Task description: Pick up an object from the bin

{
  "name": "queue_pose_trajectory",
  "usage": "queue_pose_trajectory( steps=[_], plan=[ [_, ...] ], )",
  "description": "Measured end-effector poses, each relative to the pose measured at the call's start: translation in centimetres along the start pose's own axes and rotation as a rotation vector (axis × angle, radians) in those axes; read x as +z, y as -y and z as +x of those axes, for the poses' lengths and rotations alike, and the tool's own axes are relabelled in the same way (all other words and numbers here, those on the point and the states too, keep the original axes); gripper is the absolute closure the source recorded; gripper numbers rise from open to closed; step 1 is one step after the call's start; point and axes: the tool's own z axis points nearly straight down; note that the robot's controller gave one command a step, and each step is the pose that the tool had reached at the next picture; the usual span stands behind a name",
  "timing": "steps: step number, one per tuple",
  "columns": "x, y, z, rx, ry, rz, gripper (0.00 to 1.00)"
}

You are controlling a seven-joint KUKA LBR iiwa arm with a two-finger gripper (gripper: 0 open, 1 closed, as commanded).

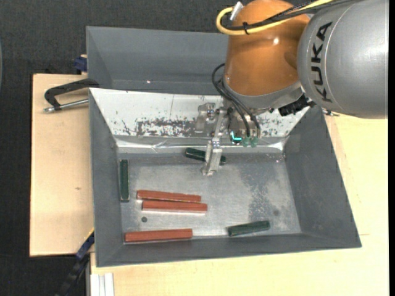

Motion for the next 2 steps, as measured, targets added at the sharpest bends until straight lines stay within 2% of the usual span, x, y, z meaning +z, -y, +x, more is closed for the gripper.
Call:
queue_pose_trajectory(
  steps=[1, 2],
  plan=[
    [-0.5, 0.1, -0.1, 0.002, 0.009, -0.001, 0.00],
    [6.9, 3.2, -1.3, -0.047, 0.012, -0.001, 0.00]
  ],
)
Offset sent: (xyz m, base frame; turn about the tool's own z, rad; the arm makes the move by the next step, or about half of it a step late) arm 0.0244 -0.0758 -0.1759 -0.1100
